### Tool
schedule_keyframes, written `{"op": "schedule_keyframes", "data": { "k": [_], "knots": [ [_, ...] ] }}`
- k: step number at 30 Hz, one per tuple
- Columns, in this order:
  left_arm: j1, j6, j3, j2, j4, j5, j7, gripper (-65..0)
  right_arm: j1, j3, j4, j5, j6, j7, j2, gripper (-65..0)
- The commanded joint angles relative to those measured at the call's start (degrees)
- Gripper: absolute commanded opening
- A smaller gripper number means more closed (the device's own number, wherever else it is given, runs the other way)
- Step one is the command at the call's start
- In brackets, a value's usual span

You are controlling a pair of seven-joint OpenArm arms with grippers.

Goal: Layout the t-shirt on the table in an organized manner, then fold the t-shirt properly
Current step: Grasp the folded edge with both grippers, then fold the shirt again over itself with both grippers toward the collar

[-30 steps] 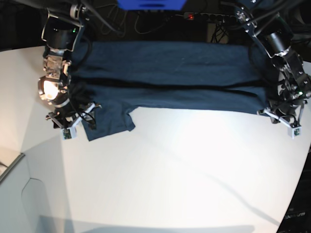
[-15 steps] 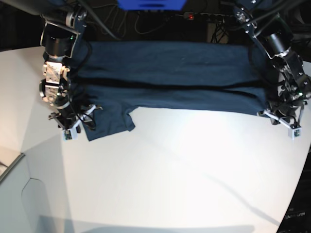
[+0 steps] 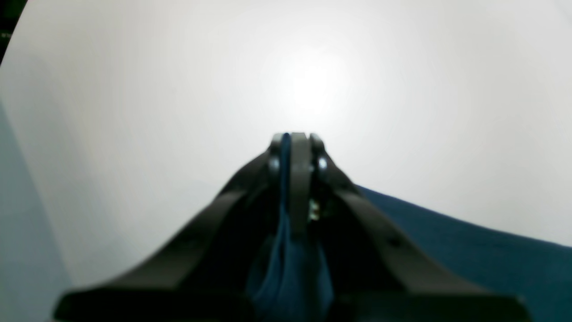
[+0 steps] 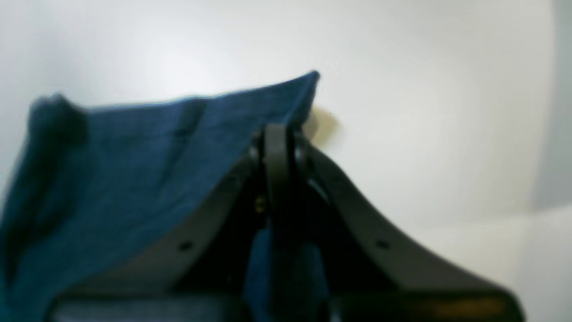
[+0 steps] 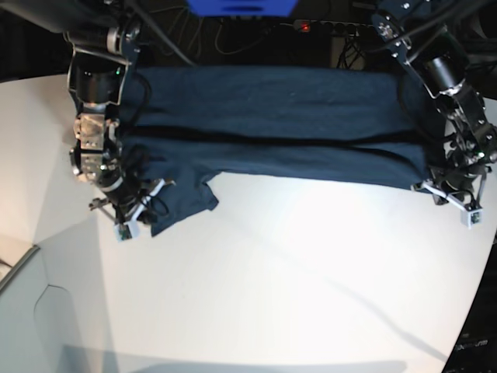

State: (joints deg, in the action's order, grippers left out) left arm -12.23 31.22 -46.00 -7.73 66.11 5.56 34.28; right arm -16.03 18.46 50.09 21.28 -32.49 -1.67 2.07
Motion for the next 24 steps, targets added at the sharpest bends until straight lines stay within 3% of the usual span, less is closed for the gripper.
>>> {"op": "schedule_keyframes", "data": {
  "k": [1, 16, 24],
  "knots": [
    [-1.9, -0.1, 0.1, -0.8, 1.0, -0.7, -1.4, -65.0, -1.9, 0.0, 2.4, -1.0, -0.2, 1.9, 0.4, -65.0],
    [-9.0, -0.1, 0.1, -0.8, 1.0, -0.7, -1.4, -65.0, -1.0, 0.0, 20.0, -1.1, -0.3, 1.8, -0.4, -65.0],
    [-8.9, 0.0, 0.1, -0.4, 0.0, -0.7, -1.4, -65.0, 6.5, 0.0, 29.0, -1.1, -0.3, 1.8, -2.4, -65.0]
  ]
}}
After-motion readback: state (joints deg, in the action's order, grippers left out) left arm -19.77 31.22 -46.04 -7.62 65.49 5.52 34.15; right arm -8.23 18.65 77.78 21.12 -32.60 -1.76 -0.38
